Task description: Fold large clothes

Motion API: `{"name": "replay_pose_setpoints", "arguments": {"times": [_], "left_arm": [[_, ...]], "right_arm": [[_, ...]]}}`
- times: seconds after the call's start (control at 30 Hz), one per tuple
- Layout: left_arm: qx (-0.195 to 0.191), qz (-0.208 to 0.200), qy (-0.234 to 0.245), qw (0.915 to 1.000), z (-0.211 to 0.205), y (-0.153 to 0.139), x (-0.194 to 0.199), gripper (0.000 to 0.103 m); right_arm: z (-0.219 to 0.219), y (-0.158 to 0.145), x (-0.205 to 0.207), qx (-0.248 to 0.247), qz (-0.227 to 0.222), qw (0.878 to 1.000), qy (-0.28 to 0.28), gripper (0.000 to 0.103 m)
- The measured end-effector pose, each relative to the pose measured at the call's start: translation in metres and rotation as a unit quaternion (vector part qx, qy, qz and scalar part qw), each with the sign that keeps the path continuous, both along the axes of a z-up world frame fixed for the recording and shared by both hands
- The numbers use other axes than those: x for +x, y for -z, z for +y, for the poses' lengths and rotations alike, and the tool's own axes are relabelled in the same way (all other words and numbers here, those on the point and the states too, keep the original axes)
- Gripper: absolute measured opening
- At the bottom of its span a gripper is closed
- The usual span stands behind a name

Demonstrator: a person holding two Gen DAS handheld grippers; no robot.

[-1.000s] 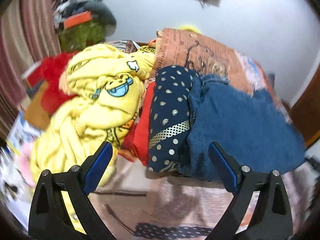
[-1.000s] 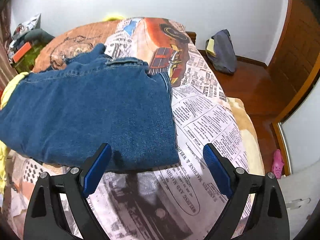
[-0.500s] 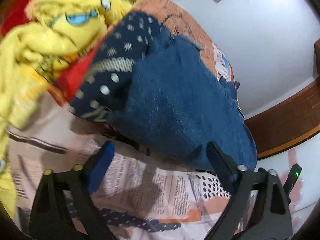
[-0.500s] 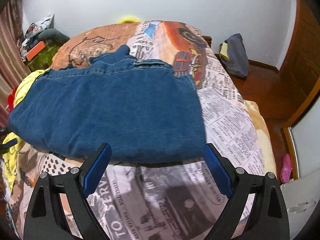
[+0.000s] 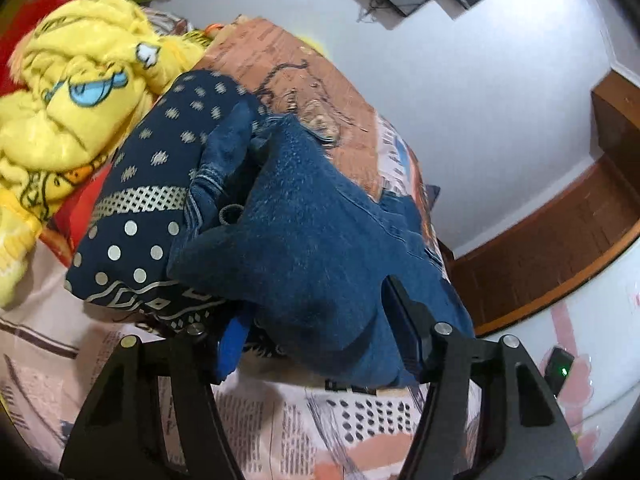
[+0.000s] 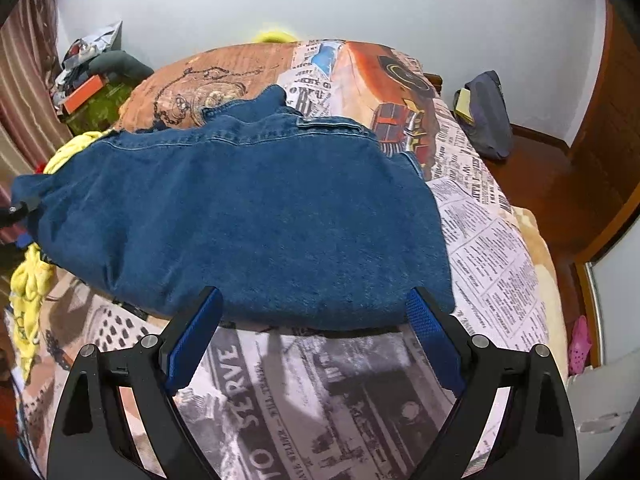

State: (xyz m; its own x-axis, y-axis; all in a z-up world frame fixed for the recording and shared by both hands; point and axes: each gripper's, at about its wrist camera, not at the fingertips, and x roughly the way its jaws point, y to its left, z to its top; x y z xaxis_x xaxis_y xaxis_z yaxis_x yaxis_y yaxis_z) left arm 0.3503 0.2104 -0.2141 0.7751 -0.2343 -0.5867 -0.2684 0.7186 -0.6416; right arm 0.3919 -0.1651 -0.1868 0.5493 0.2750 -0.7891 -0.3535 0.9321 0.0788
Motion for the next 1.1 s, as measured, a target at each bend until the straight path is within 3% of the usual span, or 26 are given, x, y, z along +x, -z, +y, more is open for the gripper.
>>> {"name": "replay_pose_setpoints", "arguments": {"times": [0.13,0.33,0.4,0.5,0.6,0.83,1.1], "left_arm": [[-0.019,0.013,-0.014,0.9996,0.006,0.018,0.01,0.068],[-0.006,0.04,-0.035,0.9986,0.006,0.034,0.026,0.068],[0.008,0.038,-0.049,0.998,0.005,0.026,0.021,0.052],[0.036,0.018,-0.051,0.9979,-0.002,0.006,0.013,0.036],[0.084,-0.013,-0.044,0.9954,-0.018,-0.027,0.004,0.03],[0.181,-0.086,-0.042,0.9787,-0.046,-0.095,-0.008,0.028],[0.23,-0.047,-0.02,0.9717,-0.064,-0.088,0.017,0.028]], "right_arm": [[0.006,0.004,0.0,0.002,0.006,1.0,-0.006,0.091],[0.013,0.007,0.0,-0.002,0.013,1.0,-0.013,0.091],[0.016,0.005,0.0,0.002,0.014,1.0,-0.014,0.091],[0.023,-0.001,0.002,0.006,0.01,1.0,-0.018,0.091],[0.035,-0.009,0.006,0.009,0.002,1.0,-0.027,0.091],[0.096,-0.017,0.022,0.01,-0.009,0.997,-0.073,0.091],[0.155,0.037,0.023,-0.02,0.043,0.992,-0.12,0.091]]}}
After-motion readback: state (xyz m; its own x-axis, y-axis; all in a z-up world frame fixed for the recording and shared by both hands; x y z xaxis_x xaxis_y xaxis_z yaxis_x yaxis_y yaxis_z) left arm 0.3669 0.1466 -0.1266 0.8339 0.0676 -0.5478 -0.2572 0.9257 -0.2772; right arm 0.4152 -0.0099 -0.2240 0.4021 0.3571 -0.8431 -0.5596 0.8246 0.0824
